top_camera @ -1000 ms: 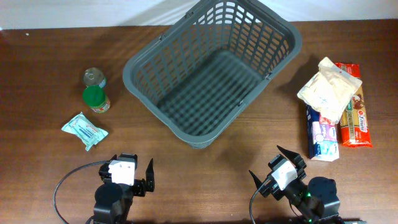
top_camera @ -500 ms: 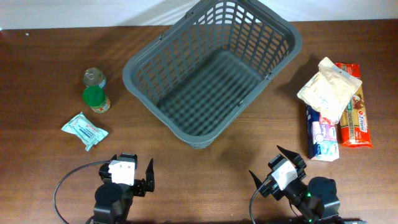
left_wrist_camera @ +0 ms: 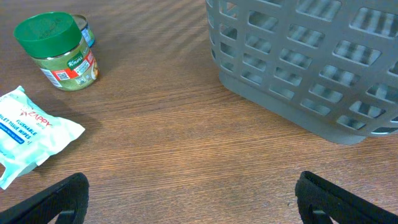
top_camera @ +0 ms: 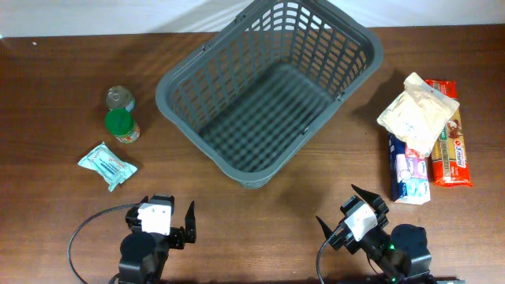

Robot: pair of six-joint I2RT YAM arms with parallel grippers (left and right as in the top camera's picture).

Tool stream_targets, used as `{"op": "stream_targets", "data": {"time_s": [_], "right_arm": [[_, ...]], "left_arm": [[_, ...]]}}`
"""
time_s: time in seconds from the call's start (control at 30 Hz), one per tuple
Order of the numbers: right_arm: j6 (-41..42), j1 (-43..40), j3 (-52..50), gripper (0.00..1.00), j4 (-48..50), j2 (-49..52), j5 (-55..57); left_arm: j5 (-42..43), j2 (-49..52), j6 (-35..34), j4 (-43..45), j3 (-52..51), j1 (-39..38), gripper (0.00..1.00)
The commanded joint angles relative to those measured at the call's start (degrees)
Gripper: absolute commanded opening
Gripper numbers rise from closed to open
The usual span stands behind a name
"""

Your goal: Pack container

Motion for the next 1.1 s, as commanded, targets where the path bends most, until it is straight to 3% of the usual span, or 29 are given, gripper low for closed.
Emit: {"op": "stream_targets", "data": {"time_s": [0.0,0.43,0.53,0.67,0.97,1.0,1.07], "right_arm": [[0.33,0.35,-0.48,0.99,0.15,-0.72,0.52],[1.27,0.35,-0.48,0.99,0.92,-0.72,-0.11],[14.95,0.35,-0.48,0.99,3.06,-0.72,-1.66],[46.31,0.35,-0.48,0.99,3.54,-0.72,-1.49],[55.19,0.35,-0.48,0.99,5.84,-0.72,-4.72],[56.02,0.35,-0.48,0.8,5.9,-0.72,-5.07],[56.11,0.35,-0.46,0.04,6.21,-0.72,-6.21]], "left_arm": [[-0.44,-0.52,-0.52,0.13,-0.15,0.31,0.99],[-0.44,-0.52,-0.52,0.13,-0.15,0.31,0.99],[-0.44,-0.52,-0.52,0.13,-0.15,0.31,0.99],[-0.5,-0.52,-0.52,0.11,-0.13,0.31,0.99],[-0.46,-0.52,-0.52,0.13,-0.15,0.31,0.99],[-0.55,-0.52,-0.5,0.24,-0.15,0.31,0.99],[-1.66,-0.52,-0.5,0.42,-0.13,0.31,0.99]]}}
